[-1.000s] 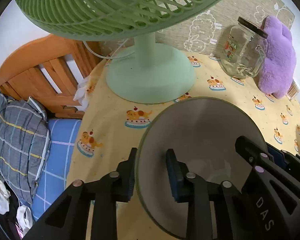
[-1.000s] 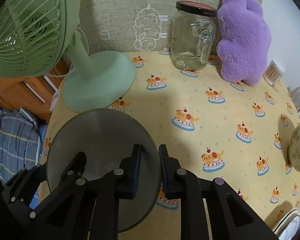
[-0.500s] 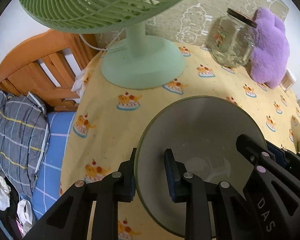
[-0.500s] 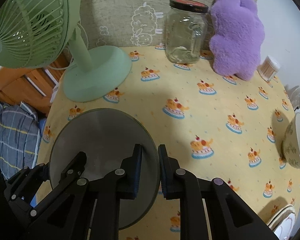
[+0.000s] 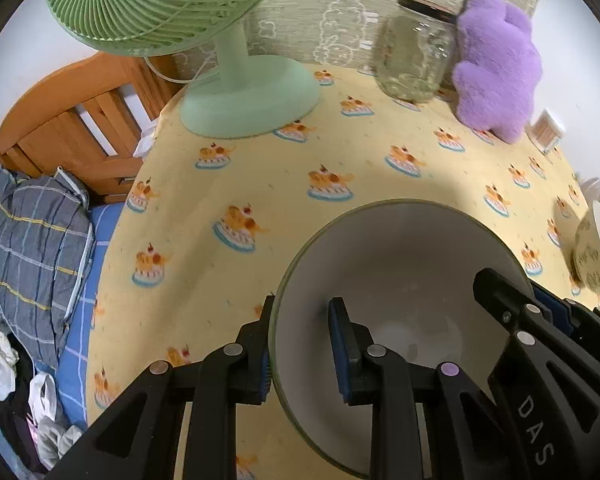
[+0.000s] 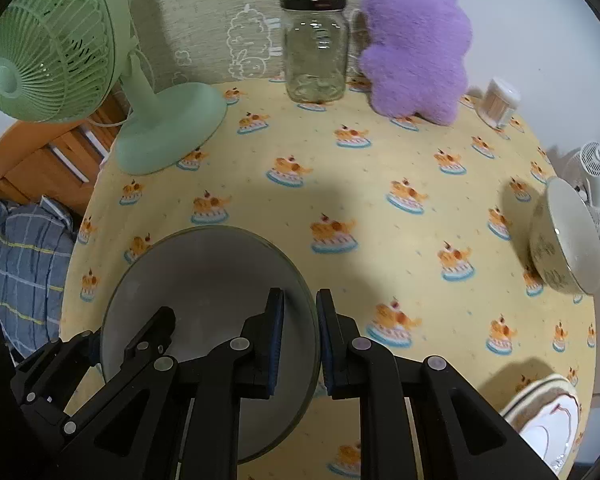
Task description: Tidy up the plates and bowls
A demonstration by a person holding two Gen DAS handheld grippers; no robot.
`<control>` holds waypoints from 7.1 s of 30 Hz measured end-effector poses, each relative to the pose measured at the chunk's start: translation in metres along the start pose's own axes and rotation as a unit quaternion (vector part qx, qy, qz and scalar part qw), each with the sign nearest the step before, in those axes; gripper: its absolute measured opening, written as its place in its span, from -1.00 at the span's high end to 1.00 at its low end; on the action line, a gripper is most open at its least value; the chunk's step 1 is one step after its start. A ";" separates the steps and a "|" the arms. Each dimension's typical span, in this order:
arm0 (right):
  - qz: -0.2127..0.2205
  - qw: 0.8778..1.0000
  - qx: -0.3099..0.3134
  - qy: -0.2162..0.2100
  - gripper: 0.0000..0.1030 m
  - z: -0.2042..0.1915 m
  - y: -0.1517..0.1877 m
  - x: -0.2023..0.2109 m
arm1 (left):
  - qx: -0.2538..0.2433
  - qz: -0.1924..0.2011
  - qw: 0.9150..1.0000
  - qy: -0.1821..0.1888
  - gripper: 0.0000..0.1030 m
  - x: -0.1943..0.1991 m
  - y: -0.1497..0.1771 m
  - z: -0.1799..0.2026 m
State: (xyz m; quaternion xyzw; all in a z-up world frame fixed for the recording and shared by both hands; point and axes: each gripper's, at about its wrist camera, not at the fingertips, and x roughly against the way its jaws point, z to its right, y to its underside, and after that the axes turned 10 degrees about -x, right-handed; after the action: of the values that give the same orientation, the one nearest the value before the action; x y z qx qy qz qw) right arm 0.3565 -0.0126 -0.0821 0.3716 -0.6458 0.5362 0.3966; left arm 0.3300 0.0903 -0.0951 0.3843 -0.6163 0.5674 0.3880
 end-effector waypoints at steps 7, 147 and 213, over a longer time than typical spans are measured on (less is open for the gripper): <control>-0.005 1.000 0.002 -0.016 0.61 0.028 0.015 0.021 | 0.004 -0.003 1.000 -0.016 0.55 0.024 0.020 0.028; 0.055 0.993 0.081 -0.064 -0.12 0.185 0.055 0.159 | 0.054 0.079 0.995 -0.009 -0.40 0.158 0.086 0.180; 0.002 0.999 -0.020 -0.027 0.62 0.326 -0.083 0.002 | -0.018 0.019 1.000 -0.014 0.51 0.003 -0.063 0.321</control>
State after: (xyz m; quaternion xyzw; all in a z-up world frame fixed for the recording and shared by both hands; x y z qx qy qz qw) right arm 0.3938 -0.3472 -0.0830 0.3766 -0.6679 0.5137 0.3849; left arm 0.3730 -0.2335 -0.0848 0.3727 -0.6393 0.5581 0.3755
